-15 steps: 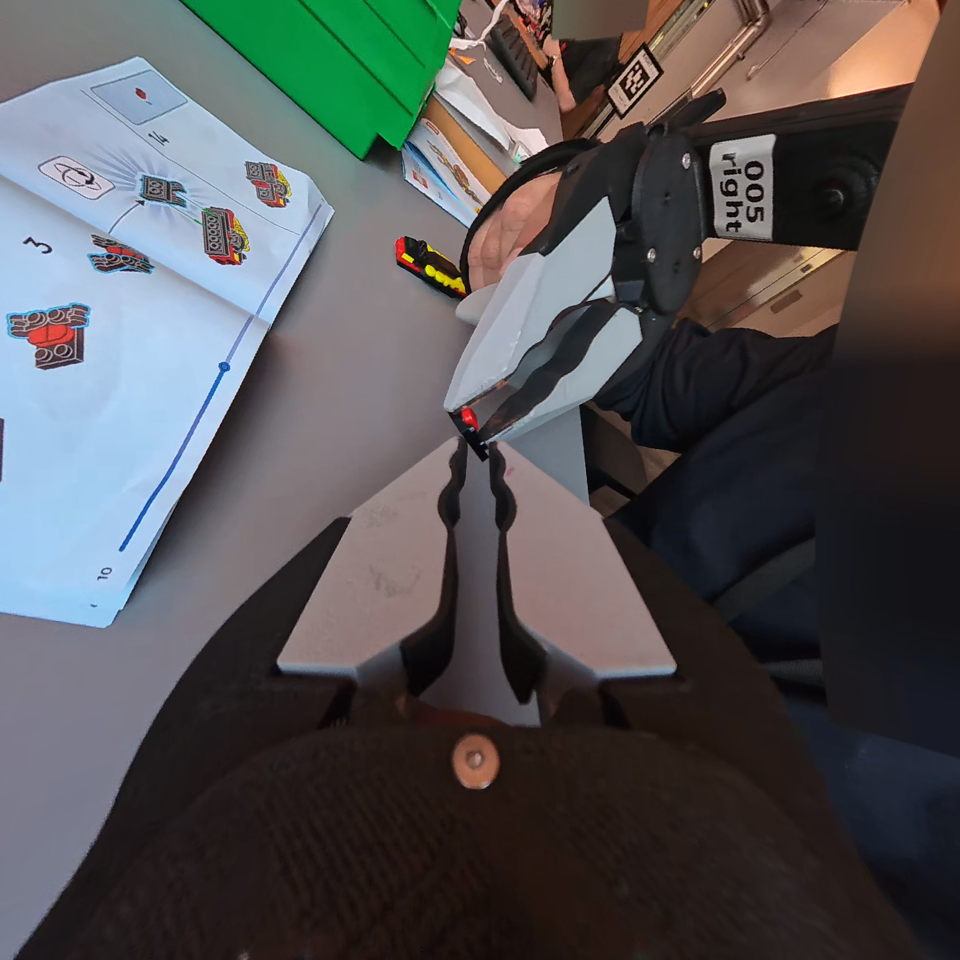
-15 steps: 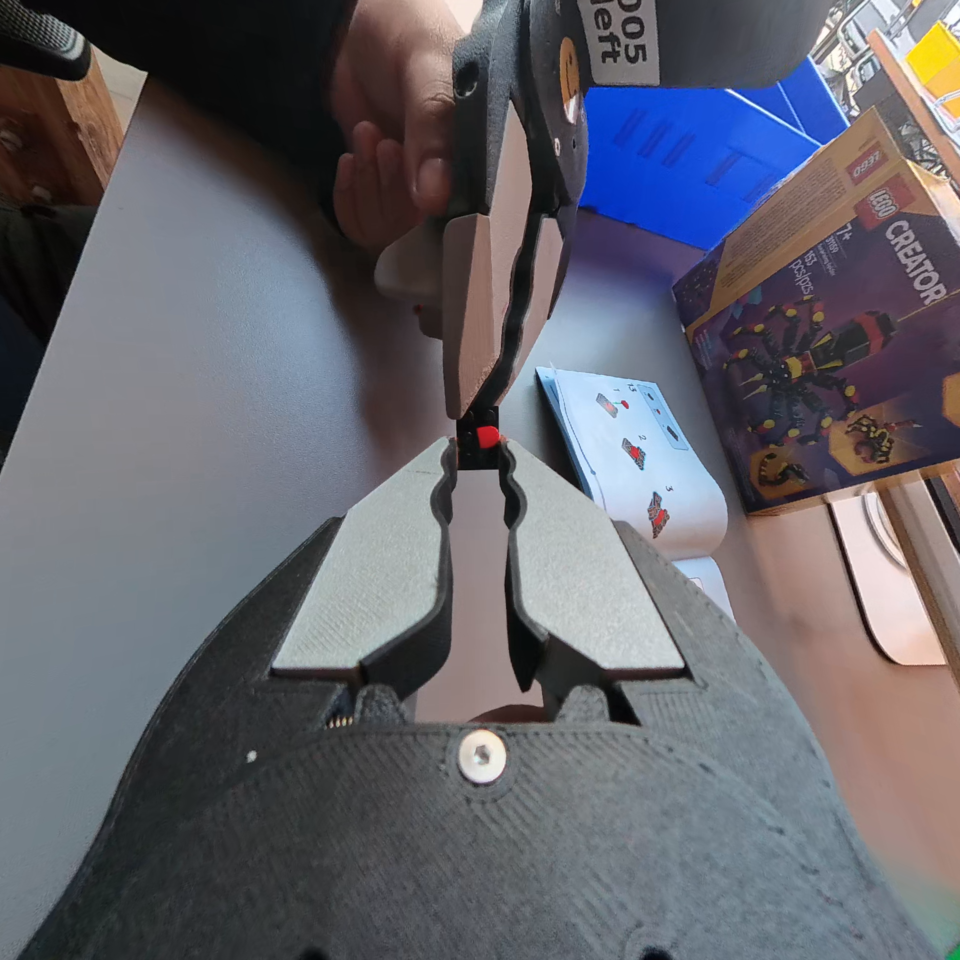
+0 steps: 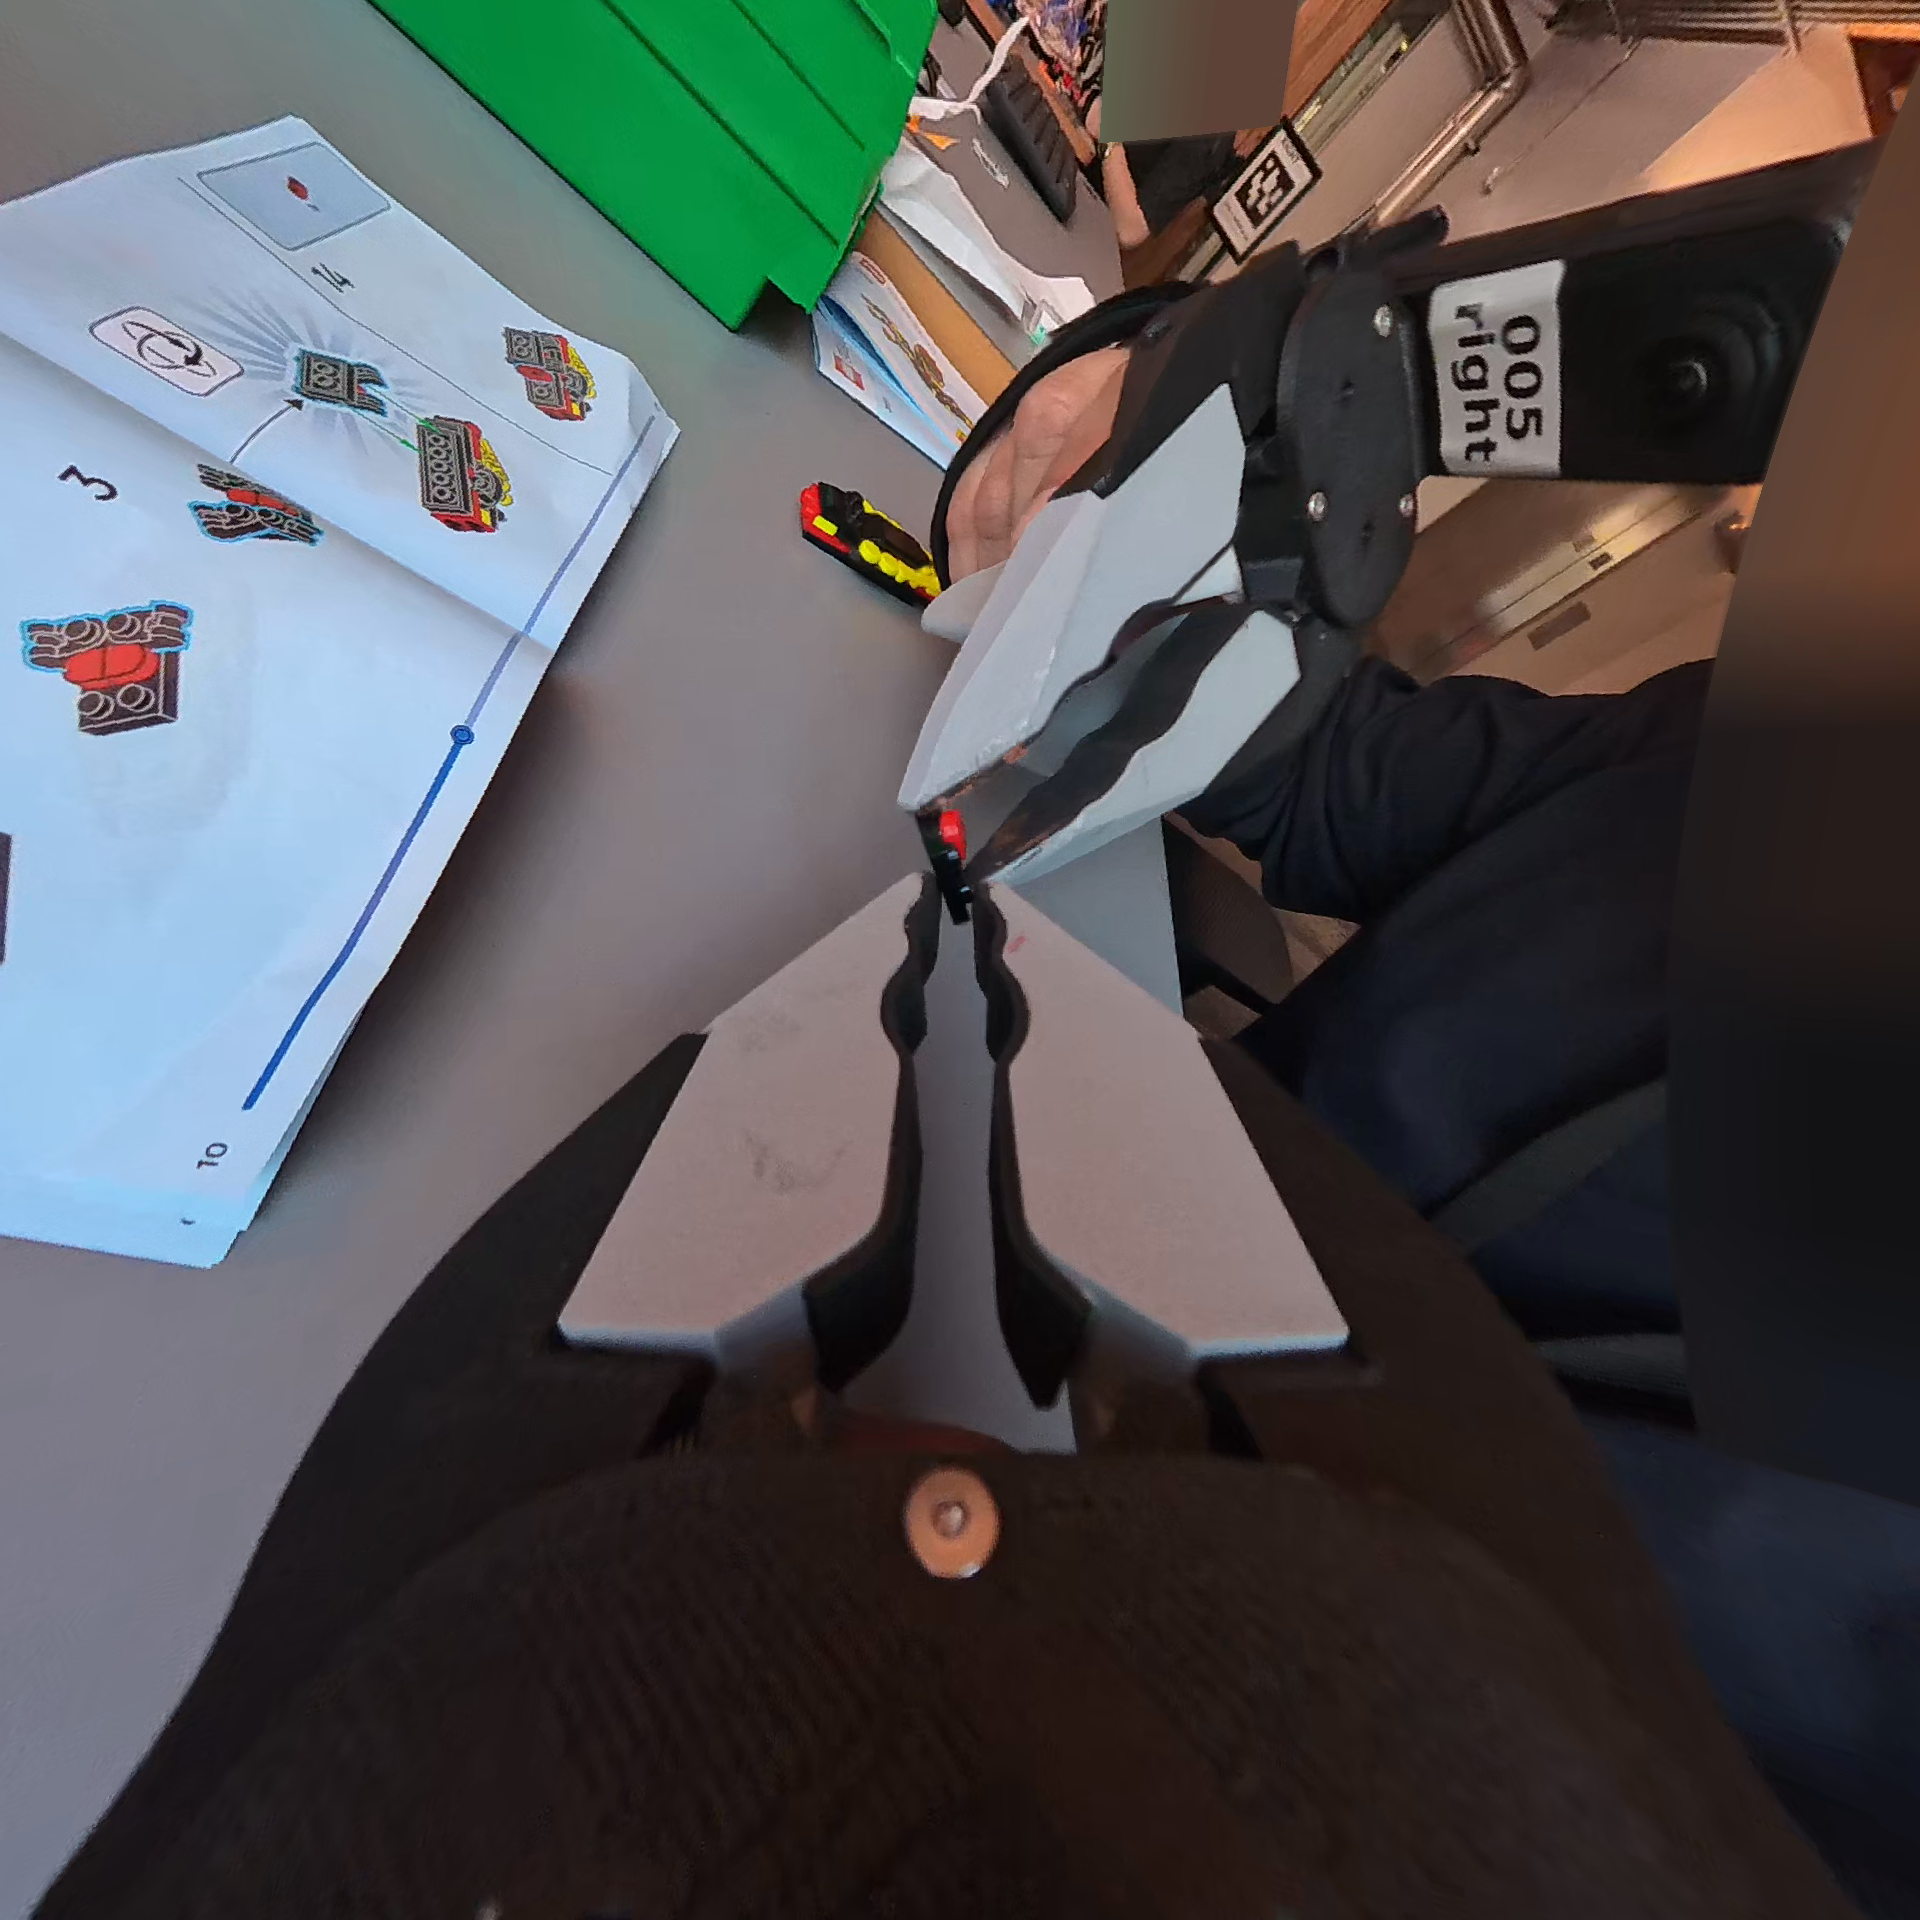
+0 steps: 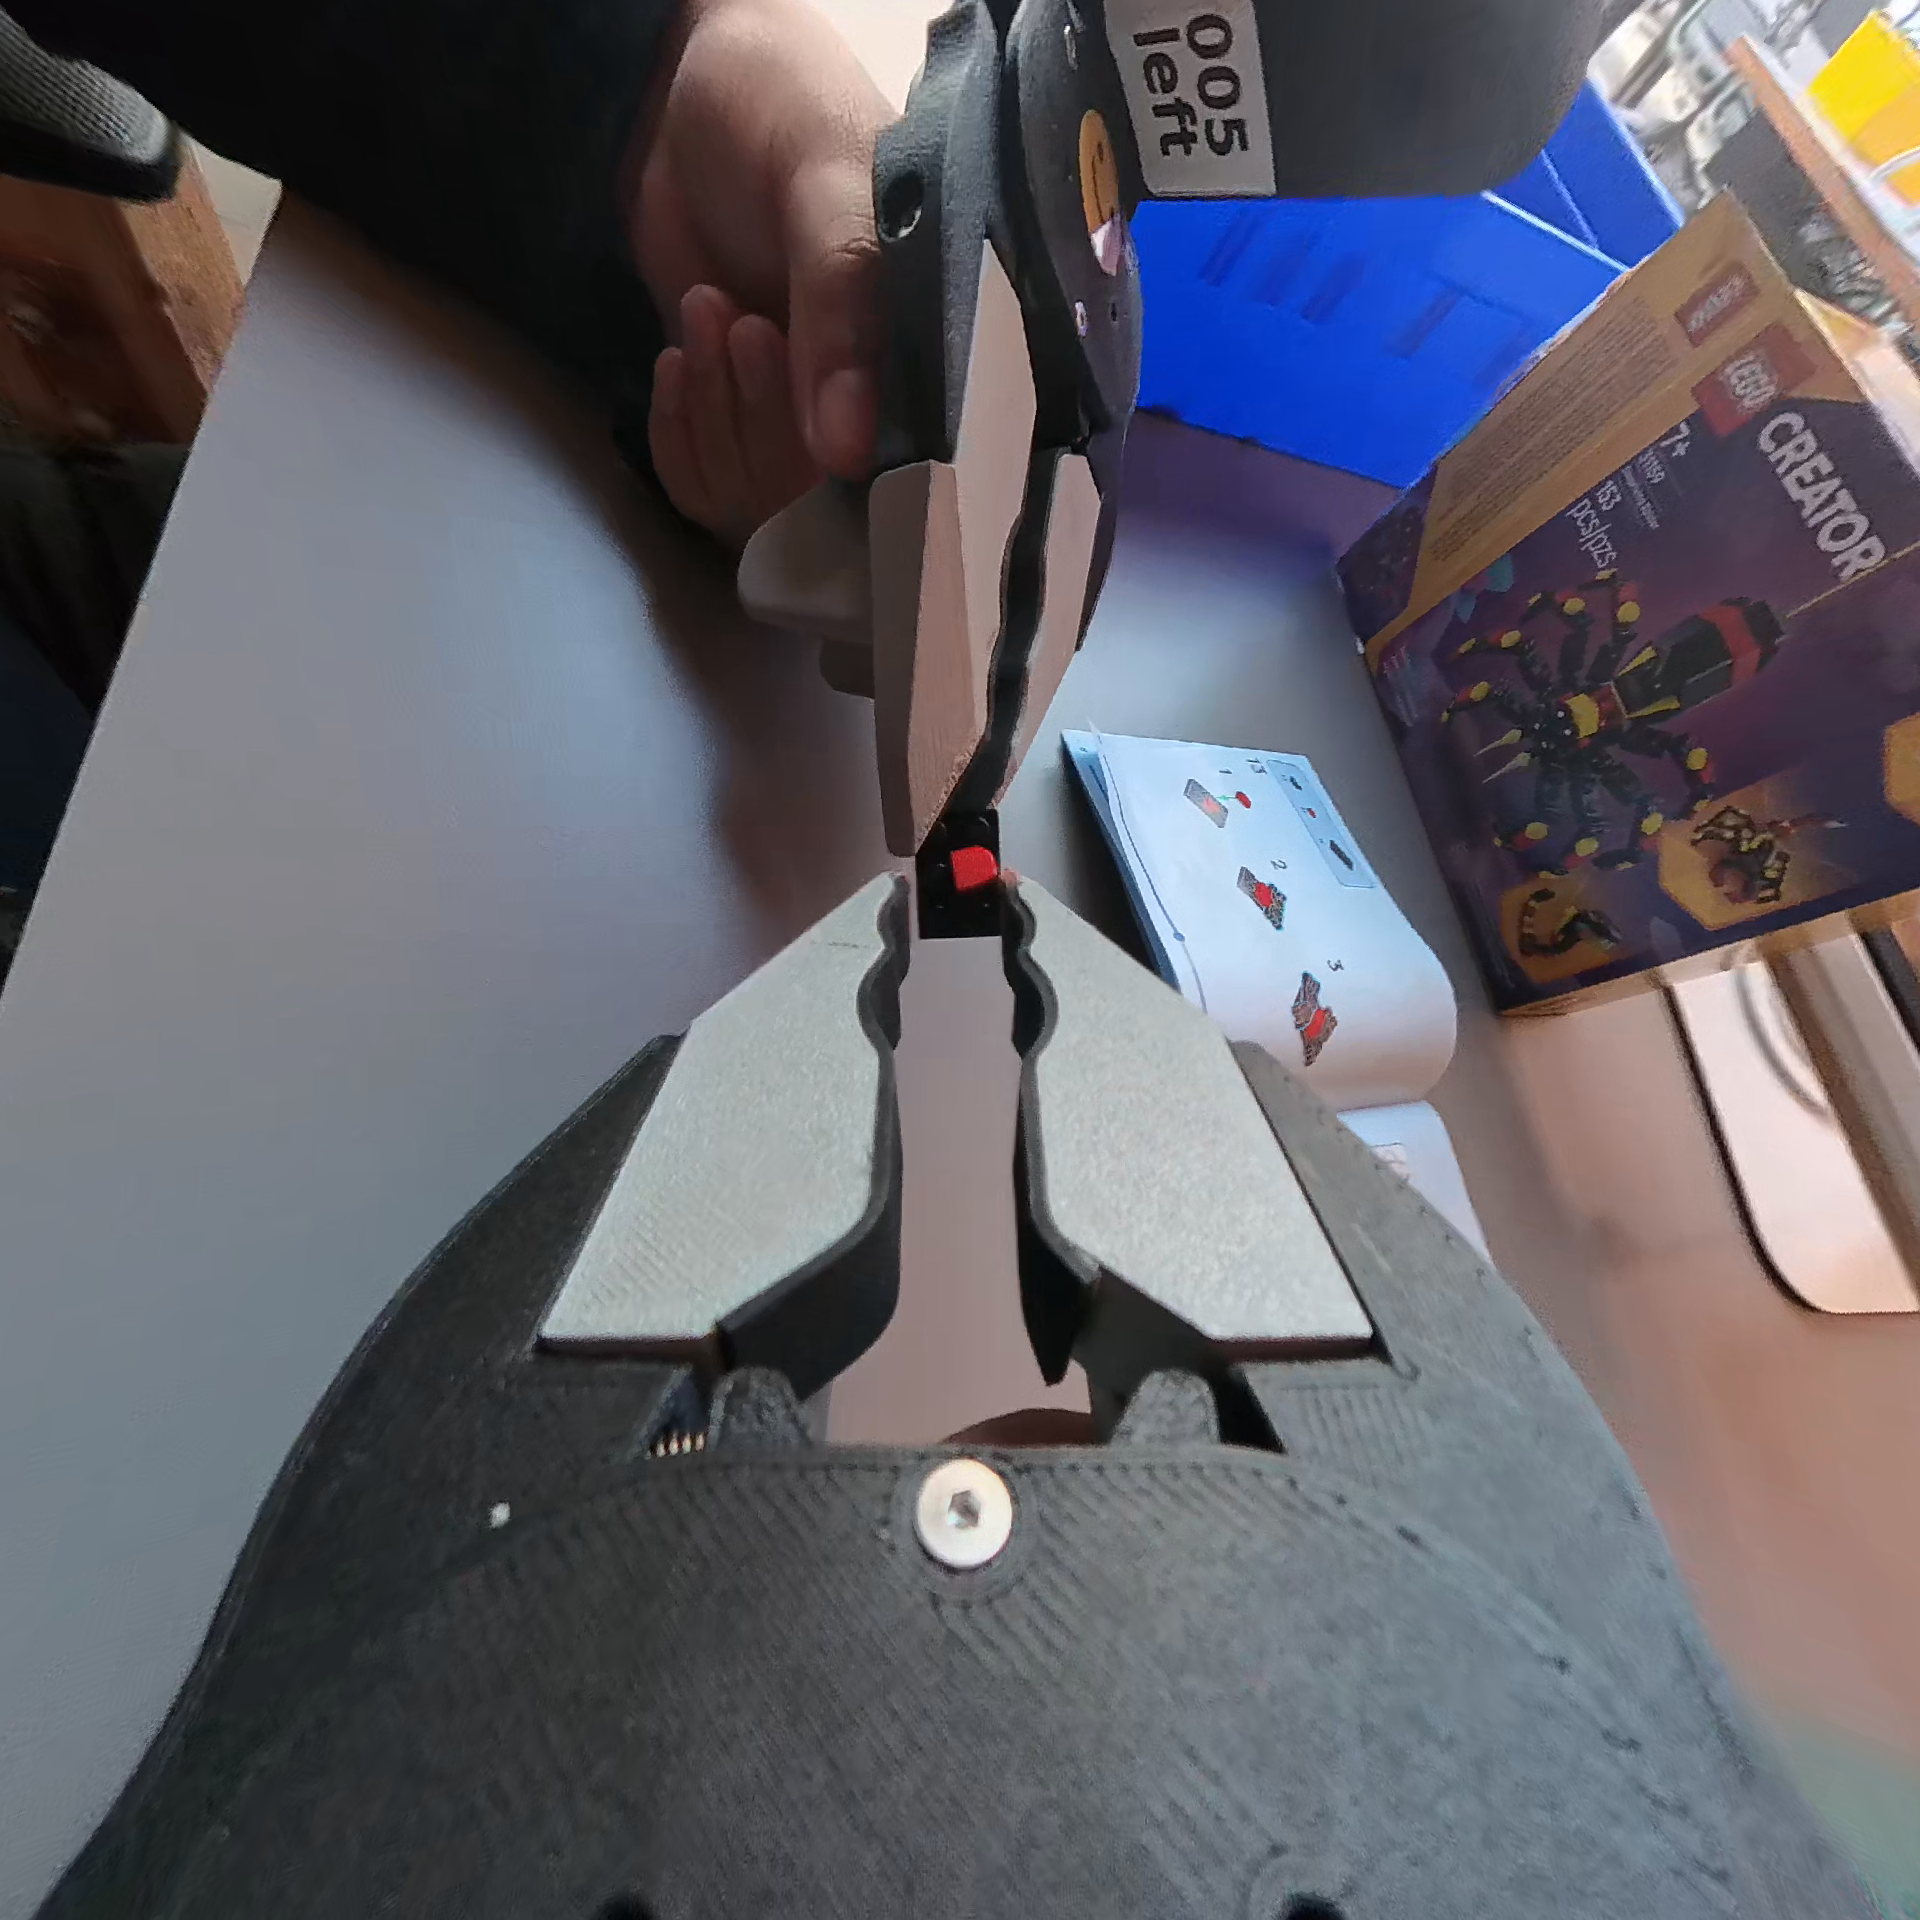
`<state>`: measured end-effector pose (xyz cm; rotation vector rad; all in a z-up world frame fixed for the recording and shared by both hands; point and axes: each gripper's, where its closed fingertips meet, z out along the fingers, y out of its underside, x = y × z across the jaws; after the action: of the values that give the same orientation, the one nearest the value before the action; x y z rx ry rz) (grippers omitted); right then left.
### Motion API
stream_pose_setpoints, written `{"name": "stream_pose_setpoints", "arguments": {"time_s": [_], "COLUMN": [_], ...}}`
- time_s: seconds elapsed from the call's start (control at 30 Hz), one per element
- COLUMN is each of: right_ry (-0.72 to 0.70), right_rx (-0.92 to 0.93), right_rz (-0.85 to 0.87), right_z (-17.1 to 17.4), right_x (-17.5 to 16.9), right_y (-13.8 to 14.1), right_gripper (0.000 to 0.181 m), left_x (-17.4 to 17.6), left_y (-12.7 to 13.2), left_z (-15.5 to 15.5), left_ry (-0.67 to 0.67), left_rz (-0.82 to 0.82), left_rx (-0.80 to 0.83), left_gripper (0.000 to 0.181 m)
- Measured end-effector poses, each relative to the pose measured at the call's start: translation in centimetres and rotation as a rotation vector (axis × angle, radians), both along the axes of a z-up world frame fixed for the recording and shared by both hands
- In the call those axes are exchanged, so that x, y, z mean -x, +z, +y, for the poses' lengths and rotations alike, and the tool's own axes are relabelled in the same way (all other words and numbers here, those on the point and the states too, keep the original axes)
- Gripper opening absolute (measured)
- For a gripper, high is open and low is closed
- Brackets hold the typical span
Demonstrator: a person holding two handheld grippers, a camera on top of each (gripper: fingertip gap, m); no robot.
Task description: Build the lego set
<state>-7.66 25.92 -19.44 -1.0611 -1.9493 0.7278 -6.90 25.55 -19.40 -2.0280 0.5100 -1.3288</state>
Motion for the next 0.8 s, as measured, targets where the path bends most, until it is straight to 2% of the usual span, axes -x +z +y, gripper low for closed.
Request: {"name": "stream_pose_setpoints", "arguments": {"time_s": [0.07, 0.3, 0.5, 0.6, 0.8], "right_ry": [-0.004, 0.022, 0.082, 0.084, 0.061], "right_rx": [0.065, 0.446, 0.644, 0.71, 0.702], "right_rz": [0.004, 0.008, 0.038, 0.047, 0.04], "right_z": [0.3, 0.5, -0.3, -0.1, 0.1], "right_x": [-0.1, -0.3, -0.2, -0.2, 0.0], "right_y": [0.4, 1.8, 3.3, 3.8, 3.4], "right_gripper": [0.022, 0.026, 0.018, 0.018, 0.009], "left_x": [0.1, -0.2, -0.2, -0.2, -0.5], "left_y": [0.2, 1.2, 2.2, 2.5, 2.6], "left_z": [0.1, -0.1, 0.1, 0.3, 0.4], "left_ry": [0.007, -0.003, 0.022, 0.04, 0.058], "left_rz": [-0.005, -0.018, -0.001, 0.008, 0.04], "left_rx": [-0.01, -0.083, -0.181, -0.22, -0.277], "left_gripper": [0.003, 0.002, 0.002, 0.002, 0.002]}}
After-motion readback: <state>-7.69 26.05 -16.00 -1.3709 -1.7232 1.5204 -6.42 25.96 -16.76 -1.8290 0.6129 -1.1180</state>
